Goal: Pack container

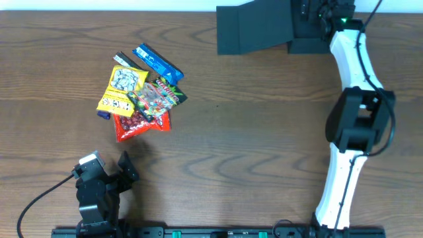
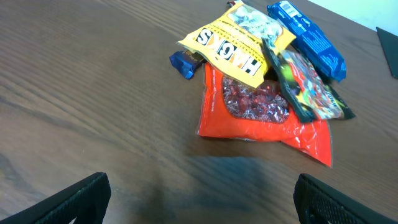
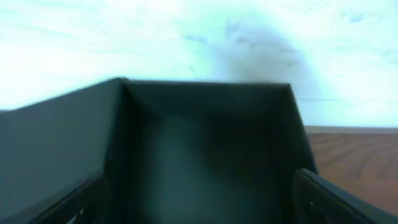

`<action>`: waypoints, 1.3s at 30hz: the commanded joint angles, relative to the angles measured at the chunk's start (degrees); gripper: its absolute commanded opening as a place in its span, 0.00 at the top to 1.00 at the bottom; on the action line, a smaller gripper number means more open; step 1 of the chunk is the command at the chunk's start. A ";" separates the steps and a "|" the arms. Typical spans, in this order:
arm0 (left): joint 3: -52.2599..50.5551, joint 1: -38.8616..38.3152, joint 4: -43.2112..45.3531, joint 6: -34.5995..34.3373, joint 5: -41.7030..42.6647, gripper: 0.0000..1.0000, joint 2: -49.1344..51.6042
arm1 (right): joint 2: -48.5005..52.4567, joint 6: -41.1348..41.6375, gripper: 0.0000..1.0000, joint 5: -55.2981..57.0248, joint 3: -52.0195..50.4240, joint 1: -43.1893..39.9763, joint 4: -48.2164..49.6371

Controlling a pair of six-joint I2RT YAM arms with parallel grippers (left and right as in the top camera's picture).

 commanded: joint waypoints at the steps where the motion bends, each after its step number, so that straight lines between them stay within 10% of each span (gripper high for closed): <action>1: -0.52 -0.24 0.02 0.79 -0.15 0.05 -0.33 | 4.37 -0.83 0.05 1.33 3.91 -0.48 -1.31; 39: -0.52 -0.24 0.02 0.79 -0.15 0.05 -0.33 | -7.72 -1.44 0.20 -2.86 4.17 9.62 -55.49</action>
